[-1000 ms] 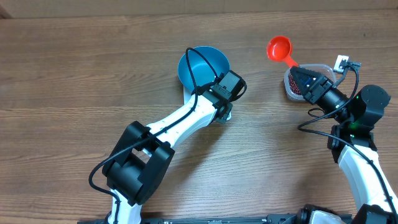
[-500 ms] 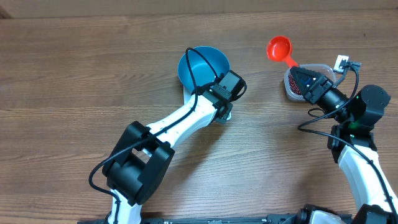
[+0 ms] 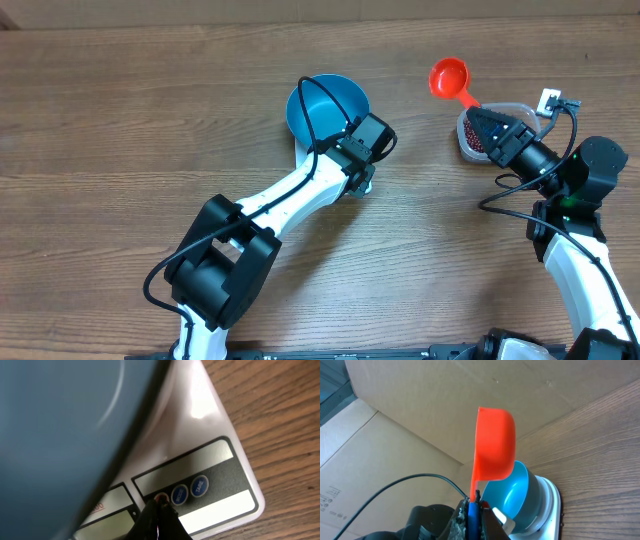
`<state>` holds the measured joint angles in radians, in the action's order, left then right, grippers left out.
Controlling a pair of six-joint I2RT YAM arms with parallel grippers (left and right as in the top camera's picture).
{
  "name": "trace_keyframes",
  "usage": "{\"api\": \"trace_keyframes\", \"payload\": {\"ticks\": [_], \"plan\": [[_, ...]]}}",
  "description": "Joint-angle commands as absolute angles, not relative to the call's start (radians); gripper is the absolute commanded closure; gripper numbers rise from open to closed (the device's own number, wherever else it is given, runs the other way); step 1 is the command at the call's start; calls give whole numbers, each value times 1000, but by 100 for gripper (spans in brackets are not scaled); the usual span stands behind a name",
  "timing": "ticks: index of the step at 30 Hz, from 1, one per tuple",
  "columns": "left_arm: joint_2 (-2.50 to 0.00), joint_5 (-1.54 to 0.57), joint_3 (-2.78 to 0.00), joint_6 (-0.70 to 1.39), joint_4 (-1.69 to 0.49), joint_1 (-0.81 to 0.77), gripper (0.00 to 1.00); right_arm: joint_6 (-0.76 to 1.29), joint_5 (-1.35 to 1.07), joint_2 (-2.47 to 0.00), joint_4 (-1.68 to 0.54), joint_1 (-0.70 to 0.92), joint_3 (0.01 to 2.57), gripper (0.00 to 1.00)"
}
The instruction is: Scoop item into bowl and weigh 150g on scale
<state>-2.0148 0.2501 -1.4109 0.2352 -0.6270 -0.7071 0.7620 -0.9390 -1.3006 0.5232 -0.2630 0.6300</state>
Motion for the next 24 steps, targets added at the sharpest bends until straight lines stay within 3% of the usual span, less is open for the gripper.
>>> {"api": "trace_keyframes", "payload": {"ticks": [1,24], "plan": [[-2040,242,-1383,233,-615,-707,96,753,-941,-1293,524,-271,648,96],[-2040,247,-1353,232,-552,-694,96,753,-941,-1293,521,-271,648,96]]}}
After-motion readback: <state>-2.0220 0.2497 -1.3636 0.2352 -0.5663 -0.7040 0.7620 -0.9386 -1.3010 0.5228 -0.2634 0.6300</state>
